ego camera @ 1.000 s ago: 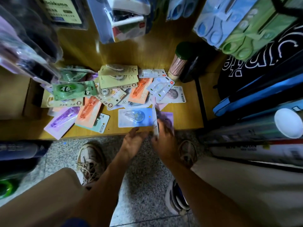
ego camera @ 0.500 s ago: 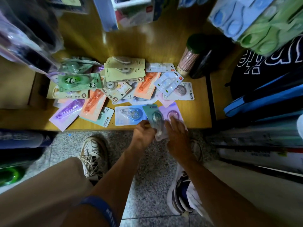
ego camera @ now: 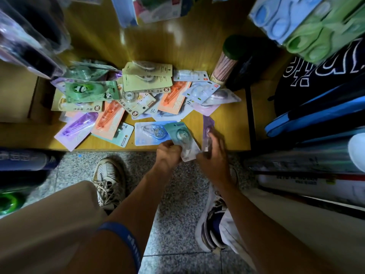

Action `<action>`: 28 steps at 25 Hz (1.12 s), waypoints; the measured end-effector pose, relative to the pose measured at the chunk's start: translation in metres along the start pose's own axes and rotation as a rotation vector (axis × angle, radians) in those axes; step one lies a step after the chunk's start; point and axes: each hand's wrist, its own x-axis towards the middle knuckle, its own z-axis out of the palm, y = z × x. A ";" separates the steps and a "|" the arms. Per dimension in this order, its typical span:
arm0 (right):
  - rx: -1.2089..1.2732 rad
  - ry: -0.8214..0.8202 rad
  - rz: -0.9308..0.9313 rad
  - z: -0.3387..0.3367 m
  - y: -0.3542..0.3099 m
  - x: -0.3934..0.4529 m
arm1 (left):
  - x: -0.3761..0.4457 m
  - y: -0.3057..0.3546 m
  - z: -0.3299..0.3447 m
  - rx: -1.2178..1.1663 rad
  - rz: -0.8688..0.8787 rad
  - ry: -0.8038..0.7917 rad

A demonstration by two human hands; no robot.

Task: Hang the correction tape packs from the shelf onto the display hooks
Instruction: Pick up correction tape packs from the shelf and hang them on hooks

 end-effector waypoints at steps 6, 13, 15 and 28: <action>-0.110 -0.089 -0.184 0.022 -0.032 -0.028 | -0.010 0.005 -0.008 -0.182 -0.086 -0.026; 0.144 -0.283 -0.248 0.043 -0.069 -0.034 | -0.009 0.007 -0.070 -0.341 -0.024 0.201; 0.138 -0.156 -0.230 0.059 -0.088 -0.034 | -0.009 0.007 -0.091 -0.352 0.009 0.264; -0.899 -0.432 -0.164 0.080 -0.079 0.014 | -0.005 -0.005 -0.150 -0.307 0.096 0.335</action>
